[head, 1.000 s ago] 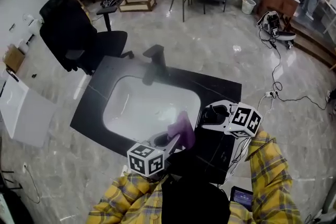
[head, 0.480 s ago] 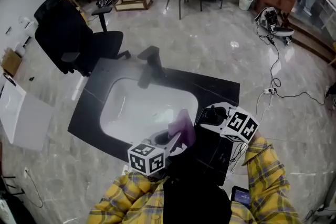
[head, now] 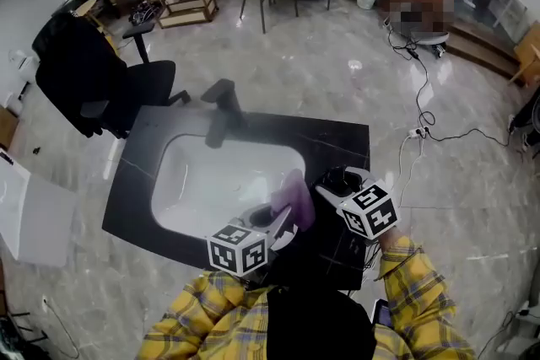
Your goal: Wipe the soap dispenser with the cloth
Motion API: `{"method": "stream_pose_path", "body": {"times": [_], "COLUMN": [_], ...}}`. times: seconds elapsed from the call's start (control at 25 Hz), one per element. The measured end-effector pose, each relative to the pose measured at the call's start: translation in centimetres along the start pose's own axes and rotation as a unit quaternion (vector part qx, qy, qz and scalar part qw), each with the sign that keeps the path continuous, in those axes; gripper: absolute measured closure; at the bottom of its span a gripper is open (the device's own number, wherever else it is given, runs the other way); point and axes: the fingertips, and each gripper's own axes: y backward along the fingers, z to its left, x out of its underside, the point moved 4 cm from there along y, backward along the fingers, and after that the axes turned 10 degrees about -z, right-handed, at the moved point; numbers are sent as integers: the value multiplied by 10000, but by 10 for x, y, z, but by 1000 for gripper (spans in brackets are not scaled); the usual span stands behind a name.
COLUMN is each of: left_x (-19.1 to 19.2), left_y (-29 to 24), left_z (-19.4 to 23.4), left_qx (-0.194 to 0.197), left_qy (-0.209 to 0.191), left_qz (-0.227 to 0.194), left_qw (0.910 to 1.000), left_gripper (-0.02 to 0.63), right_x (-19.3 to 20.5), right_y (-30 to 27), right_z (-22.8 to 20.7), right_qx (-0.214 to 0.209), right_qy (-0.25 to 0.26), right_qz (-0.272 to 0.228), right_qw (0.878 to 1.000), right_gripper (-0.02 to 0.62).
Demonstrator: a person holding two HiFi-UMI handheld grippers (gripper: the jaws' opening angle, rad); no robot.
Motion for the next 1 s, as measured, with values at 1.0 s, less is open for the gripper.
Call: {"method": "stream_pose_path", "body": {"times": [1.0], "left_x": [-4], "left_y": [7], "left_z": [-16], "left_qx": [491], "left_qy": [-36], "left_qz": [35], "left_qw": [9988], "left_gripper": [541], "right_x": [4], "right_y": [38], "right_z": [36], "right_qx": [1902], "right_qy": [-1758], "right_qz": [-1248], "right_qw": [9578], "right_gripper": [367]}}
